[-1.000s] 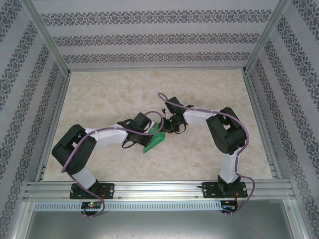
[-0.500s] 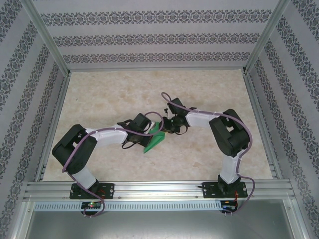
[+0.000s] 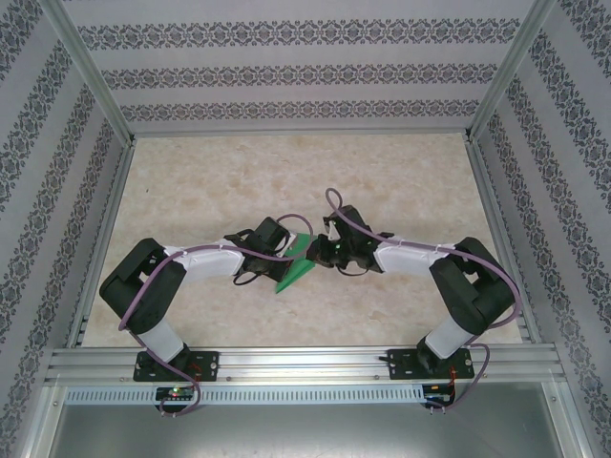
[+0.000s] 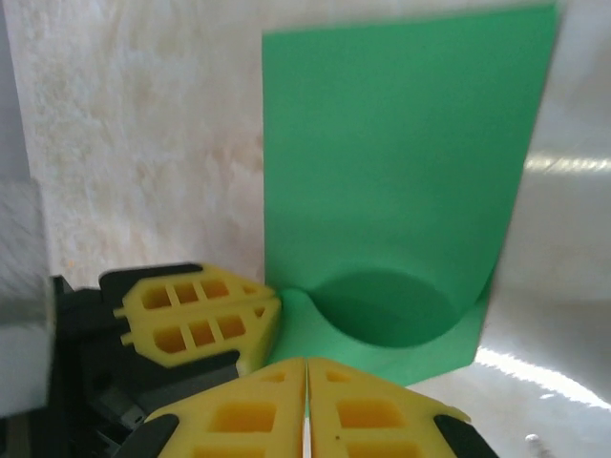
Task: Fold a paper plane with a square sheet of paper (pick it up from the middle)
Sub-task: Third fold the triangle at the center of the table.
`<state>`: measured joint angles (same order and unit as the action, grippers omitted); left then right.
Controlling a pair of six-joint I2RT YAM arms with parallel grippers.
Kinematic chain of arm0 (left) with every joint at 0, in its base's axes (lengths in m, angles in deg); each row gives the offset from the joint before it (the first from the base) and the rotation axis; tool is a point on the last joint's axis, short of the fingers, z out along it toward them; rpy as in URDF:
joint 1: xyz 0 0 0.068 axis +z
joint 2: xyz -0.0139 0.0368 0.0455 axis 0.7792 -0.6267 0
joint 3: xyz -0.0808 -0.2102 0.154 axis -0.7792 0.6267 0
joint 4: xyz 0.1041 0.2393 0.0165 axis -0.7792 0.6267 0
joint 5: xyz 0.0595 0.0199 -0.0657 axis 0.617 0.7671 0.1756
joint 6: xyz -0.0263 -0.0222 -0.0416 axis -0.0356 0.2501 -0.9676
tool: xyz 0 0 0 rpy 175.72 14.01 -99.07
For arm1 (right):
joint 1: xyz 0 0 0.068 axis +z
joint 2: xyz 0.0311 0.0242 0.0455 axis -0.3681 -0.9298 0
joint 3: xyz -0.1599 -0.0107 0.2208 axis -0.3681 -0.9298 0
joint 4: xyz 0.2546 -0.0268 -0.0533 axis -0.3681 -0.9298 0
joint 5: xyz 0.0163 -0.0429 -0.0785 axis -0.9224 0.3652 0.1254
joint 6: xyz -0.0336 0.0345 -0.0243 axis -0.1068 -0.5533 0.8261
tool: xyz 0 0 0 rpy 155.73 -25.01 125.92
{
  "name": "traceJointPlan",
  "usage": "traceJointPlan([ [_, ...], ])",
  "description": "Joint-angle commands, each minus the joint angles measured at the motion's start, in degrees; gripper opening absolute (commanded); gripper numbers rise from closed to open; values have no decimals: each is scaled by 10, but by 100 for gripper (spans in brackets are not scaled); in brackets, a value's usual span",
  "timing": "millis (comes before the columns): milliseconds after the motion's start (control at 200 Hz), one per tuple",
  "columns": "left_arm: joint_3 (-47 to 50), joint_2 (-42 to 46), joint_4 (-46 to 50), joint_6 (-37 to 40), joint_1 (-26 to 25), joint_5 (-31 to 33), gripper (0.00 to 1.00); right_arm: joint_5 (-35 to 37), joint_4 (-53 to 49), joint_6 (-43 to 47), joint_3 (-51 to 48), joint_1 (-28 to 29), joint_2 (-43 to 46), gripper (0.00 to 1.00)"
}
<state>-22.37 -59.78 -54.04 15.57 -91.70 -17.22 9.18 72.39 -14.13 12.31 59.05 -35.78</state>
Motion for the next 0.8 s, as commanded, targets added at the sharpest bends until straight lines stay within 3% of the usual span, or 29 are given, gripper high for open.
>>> traceJointPlan([
  [0, 9, 1, -4, -5, 7, 6, 0, 6, 98, -57, -14, 23, -9, 9],
  [245, 7, 3, 0, -5, 7, 5, 0, 16, 123, -79, -15, 51, -44, 8],
  [794, 7, 1, 4, -5, 7, 7, 0, 29, 120, -81, -35, 45, -88, 8],
])
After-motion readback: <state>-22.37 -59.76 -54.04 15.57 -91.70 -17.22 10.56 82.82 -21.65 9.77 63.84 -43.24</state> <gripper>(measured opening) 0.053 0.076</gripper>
